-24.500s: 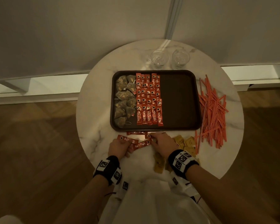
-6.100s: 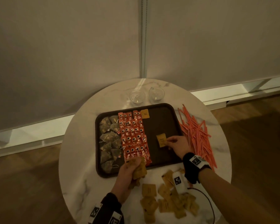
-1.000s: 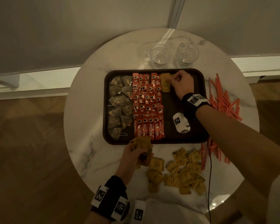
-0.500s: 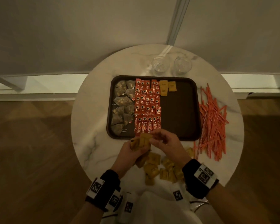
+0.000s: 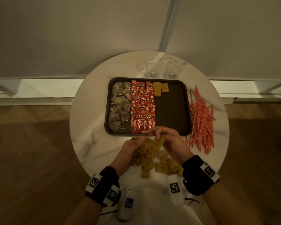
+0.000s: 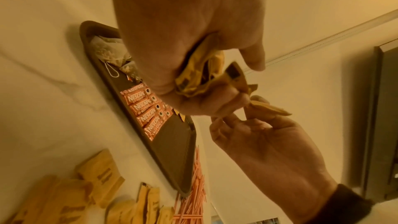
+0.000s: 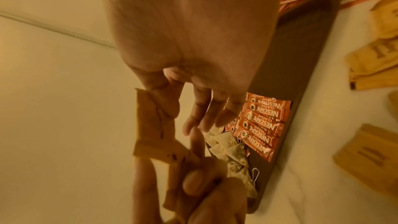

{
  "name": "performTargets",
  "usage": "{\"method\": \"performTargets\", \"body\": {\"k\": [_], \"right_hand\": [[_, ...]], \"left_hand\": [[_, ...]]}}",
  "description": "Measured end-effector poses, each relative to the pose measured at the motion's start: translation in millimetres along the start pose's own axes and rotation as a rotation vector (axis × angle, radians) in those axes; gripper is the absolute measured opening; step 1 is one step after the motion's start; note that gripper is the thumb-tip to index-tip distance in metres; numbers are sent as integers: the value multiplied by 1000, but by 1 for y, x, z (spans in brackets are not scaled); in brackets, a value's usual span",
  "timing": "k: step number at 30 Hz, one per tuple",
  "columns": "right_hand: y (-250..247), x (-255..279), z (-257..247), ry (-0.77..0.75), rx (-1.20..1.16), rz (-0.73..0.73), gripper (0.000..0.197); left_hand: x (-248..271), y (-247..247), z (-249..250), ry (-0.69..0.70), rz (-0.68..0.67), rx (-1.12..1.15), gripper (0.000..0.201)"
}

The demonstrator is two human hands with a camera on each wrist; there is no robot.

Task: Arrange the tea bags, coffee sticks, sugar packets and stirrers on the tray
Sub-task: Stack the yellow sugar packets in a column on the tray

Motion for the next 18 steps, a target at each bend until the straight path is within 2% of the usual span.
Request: {"method": "performTargets", "body": {"k": [3, 5, 9, 11, 15, 18], "right_hand": [[8, 3, 2, 11, -34, -35, 21], [8, 4, 1, 6, -25, -3, 17], [-6, 8, 4, 37, -84, 183, 26], [-11, 11, 8, 68, -23, 246, 29], [-15, 18, 6, 17, 255, 257, 14], [-18, 20, 1, -46, 272, 290, 10]], "left_hand": [[3, 15, 3, 25, -75, -48, 22], [4, 19, 3, 48, -88, -60, 15], [0, 9, 3, 118, 41, -91, 14], [-3, 2, 4, 147, 121, -117, 12], [-8, -3, 5, 199, 170, -204, 13], [-13, -5, 4, 209, 181, -247, 13]]}}
Point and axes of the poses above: each hand's wrist, its own x-axis away from the middle knuckle, its own y-axis out of the palm, z = x × y, the point moved 7 cm from there along -x, towards the middle knuckle, and after that the axes turned 1 degree about -z, right-handed, at the moved point
